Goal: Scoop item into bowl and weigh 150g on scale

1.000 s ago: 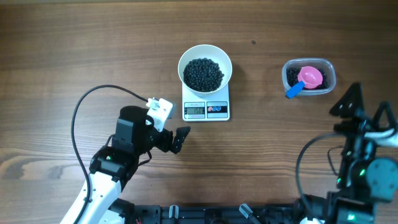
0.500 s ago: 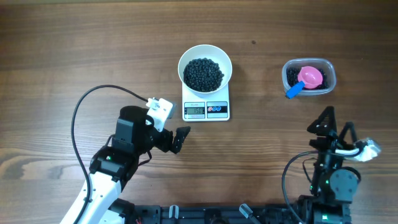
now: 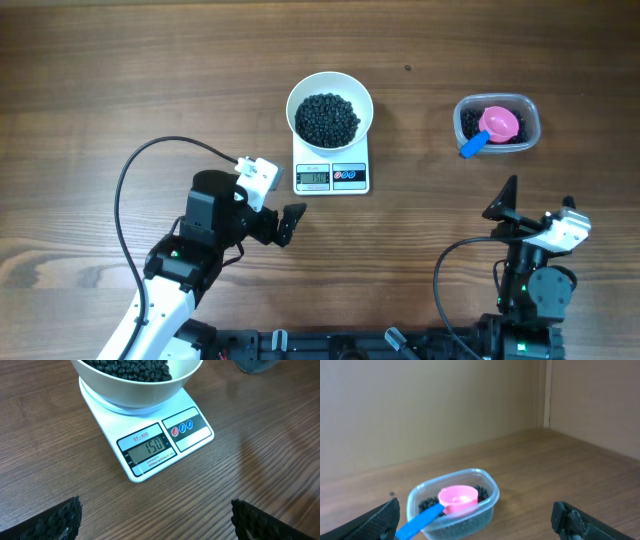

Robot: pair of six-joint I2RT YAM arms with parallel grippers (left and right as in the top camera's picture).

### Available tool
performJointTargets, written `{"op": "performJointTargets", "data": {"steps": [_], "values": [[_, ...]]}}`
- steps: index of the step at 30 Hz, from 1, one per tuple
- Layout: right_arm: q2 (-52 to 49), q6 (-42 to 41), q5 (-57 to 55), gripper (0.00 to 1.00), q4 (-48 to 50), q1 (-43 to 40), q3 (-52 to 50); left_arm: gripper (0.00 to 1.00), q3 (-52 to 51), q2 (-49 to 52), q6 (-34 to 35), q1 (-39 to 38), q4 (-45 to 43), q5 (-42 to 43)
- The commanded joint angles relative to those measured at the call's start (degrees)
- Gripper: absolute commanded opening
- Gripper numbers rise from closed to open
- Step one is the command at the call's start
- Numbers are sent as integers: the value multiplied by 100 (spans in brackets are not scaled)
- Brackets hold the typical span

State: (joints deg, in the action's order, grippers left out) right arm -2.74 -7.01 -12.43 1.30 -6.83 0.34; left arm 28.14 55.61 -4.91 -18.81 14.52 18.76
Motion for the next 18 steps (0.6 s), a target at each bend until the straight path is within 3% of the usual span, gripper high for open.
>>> {"op": "performJointTargets", "data": {"steps": [1,18], "values": [[-216,188,518,100,133,24,-4,100,101,-9,-66,-9,-11,-17],[-240,197,675,100,-31,24,-4,100,101,-9,-68,-9,-11,-17]]}}
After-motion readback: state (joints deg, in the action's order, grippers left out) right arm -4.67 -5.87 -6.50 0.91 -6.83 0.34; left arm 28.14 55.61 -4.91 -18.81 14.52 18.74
